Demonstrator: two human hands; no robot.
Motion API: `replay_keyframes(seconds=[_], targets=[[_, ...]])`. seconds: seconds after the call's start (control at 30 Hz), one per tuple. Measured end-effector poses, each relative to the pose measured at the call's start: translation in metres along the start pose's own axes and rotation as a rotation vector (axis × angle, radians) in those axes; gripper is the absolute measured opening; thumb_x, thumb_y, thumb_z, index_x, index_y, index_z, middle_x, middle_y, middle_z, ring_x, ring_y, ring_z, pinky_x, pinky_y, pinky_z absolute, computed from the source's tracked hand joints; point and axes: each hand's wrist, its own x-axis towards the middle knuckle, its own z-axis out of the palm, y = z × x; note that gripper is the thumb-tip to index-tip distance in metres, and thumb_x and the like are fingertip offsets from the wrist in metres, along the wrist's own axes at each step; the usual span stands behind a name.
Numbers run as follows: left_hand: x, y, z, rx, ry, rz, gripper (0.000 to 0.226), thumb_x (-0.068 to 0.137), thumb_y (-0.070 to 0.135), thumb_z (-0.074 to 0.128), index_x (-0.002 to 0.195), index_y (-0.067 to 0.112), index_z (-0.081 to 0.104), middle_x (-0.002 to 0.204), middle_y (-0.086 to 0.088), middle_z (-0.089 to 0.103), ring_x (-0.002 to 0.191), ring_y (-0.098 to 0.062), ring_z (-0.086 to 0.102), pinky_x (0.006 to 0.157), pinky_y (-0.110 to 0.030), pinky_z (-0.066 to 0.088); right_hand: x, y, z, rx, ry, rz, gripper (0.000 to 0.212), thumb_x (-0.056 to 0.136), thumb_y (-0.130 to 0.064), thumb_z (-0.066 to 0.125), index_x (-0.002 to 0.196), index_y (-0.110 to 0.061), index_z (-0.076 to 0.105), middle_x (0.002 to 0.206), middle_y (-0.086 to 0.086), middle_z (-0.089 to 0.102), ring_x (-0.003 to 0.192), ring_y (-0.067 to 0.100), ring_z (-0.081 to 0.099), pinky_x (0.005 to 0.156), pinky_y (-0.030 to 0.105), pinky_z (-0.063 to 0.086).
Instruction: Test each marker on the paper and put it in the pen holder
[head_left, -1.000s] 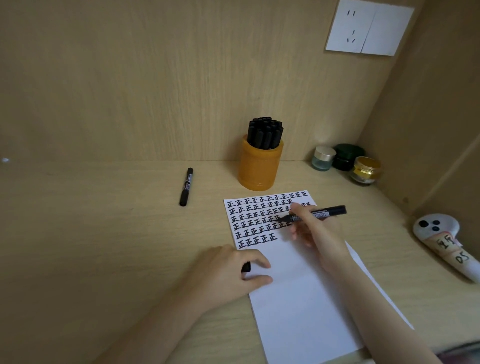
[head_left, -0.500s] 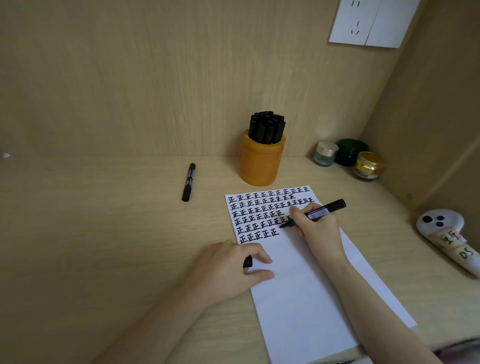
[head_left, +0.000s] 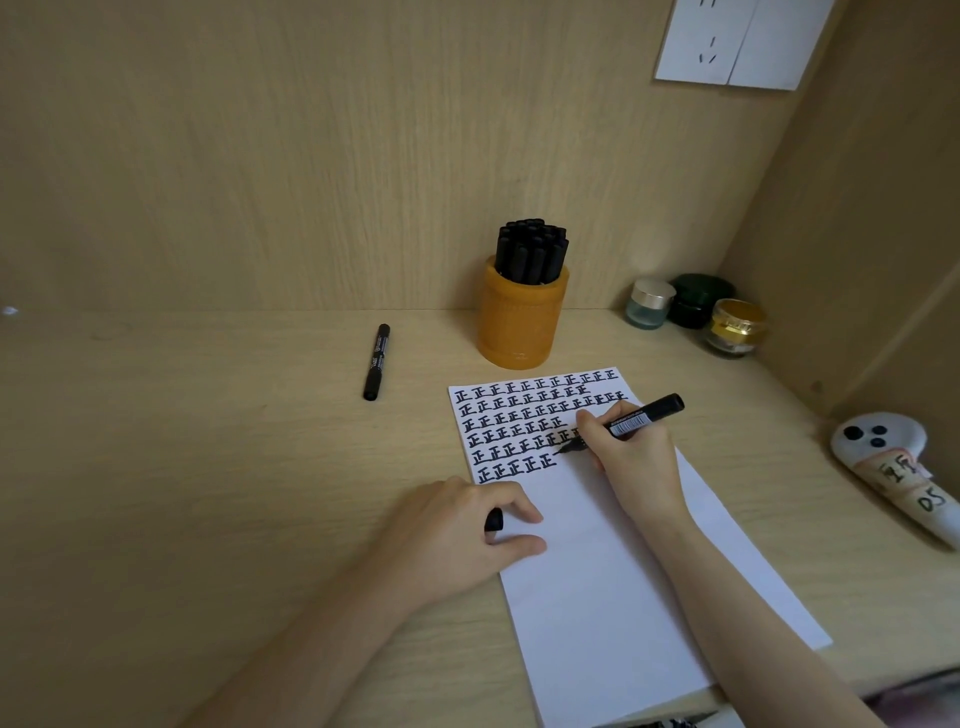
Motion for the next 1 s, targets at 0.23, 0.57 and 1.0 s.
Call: replay_keyframes(seconds=[0.23, 0.57, 1.0], targets=[[0.0009, -0.0019, 0.0012, -0.007, -0.004, 0.003, 0.025, 0.076, 0.058, 0.064, 0.097, 0.044, 0.063, 0.047, 0.014, 0.043, 0.052, 0.002, 0.047, 0.055, -0.016, 0.032, -0.0005, -0.0029, -0.0024, 0.030, 0.003, 0.048, 0.028, 0.088, -0.019, 0.066, 0.064, -0.009, 0.053, 0.050, 0.001, 0.047, 0.044, 0.008, 0.041, 0.049, 0.021, 0.035], [0.0012, -0.0028, 0.0018, 0.013, -0.003, 0.006, 0.025, 0.076, 0.059, 0.063, 0.096, 0.045, 0.062, 0.048, 0.013, 0.043, 0.053, 0.001, 0.047, 0.054, -0.016, 0.032, 0.0003, -0.0020, -0.0018, -0.032, -0.008, 0.041, 0.027, 0.084, -0.011, 0.064, 0.064, -0.007, 0.048, 0.051, -0.001, 0.042, 0.043, 0.005, 0.036, 0.042, 0.014, 0.029], [0.0009, -0.0028, 0.0017, 0.007, -0.014, 0.007, 0.025, 0.076, 0.059, 0.063, 0.097, 0.045, 0.061, 0.051, 0.030, 0.049, 0.052, 0.003, 0.047, 0.055, -0.017, 0.035, 0.0006, -0.0013, -0.0024, -0.009, 0.023, 0.022, 0.026, 0.086, -0.013, 0.064, 0.065, -0.007, 0.051, 0.048, -0.007, 0.045, 0.044, 0.003, 0.040, 0.044, 0.013, 0.031]])
